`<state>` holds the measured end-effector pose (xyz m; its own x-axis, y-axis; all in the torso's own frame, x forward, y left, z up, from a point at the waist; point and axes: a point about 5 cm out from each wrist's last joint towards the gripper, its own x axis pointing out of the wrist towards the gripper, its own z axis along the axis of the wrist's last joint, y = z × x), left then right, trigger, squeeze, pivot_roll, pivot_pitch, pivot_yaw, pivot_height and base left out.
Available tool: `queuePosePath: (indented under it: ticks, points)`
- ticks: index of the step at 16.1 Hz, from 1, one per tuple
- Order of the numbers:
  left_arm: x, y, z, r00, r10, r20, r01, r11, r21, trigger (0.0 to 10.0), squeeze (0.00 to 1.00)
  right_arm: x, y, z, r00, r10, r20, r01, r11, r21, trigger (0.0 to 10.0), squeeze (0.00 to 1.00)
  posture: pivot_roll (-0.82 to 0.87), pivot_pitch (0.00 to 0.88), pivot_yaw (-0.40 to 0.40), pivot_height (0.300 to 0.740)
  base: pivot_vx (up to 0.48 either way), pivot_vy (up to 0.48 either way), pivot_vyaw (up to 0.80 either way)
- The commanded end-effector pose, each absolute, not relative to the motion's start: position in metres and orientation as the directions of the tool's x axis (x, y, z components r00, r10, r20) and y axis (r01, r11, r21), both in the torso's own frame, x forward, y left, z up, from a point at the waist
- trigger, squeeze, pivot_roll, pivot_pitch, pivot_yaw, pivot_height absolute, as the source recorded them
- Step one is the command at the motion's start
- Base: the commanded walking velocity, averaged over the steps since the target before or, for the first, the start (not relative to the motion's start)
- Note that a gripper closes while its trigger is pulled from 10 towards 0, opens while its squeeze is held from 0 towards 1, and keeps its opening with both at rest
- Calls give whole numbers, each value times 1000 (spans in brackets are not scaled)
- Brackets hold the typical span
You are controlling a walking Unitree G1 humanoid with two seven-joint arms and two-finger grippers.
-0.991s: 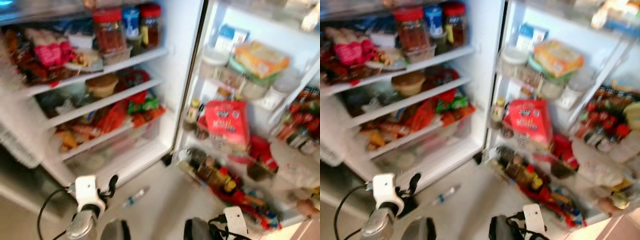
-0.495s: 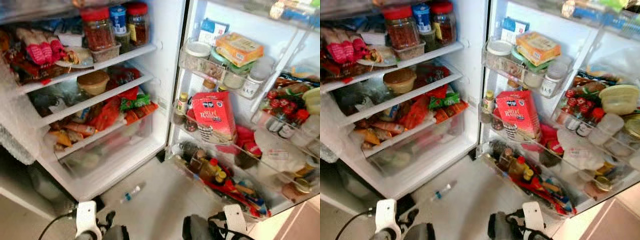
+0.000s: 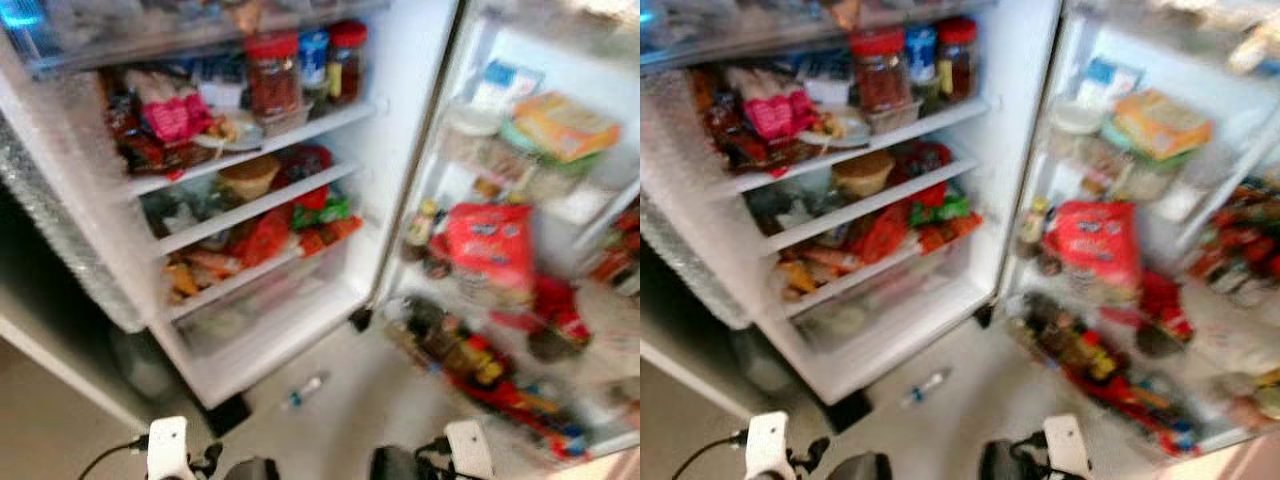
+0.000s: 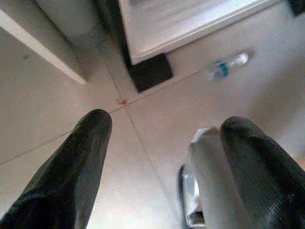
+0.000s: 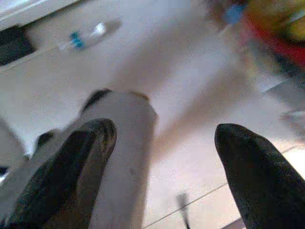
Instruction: Restocking fridge
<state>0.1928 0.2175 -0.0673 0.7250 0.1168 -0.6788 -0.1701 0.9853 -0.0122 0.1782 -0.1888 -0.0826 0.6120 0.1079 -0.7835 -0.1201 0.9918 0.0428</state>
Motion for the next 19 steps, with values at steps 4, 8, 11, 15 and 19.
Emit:
queuePosePath:
  ticks: [4,8,11,15,19]
  points:
    - [177,221,-76,675,132,-726,-188,982,5,10000,0,159,-190,-92,549,107,-829,-109,992,57,10000,0,-102,87,-20,632,0,480,0]
    - [168,223,-81,646,140,-751,-203,979,8,10000,0,159,-190,-92,550,106,-828,-107,993,57,10000,0,-102,97,-23,632,0,120,0]
    - [162,224,-84,626,148,-766,-215,977,13,10000,0,160,-190,-91,551,105,-828,-104,993,58,10000,0,-102,104,-25,632,0,117,0]
    - [159,223,-86,605,157,-781,-225,974,21,10000,0,161,-189,-91,565,110,-818,-94,993,69,10000,0,-102,111,-22,632,0,0,0]
    - [149,226,-89,591,159,-791,-231,973,23,10000,0,161,-188,-91,562,116,-819,-89,993,79,10000,0,-99,109,-20,701,0,0,0]
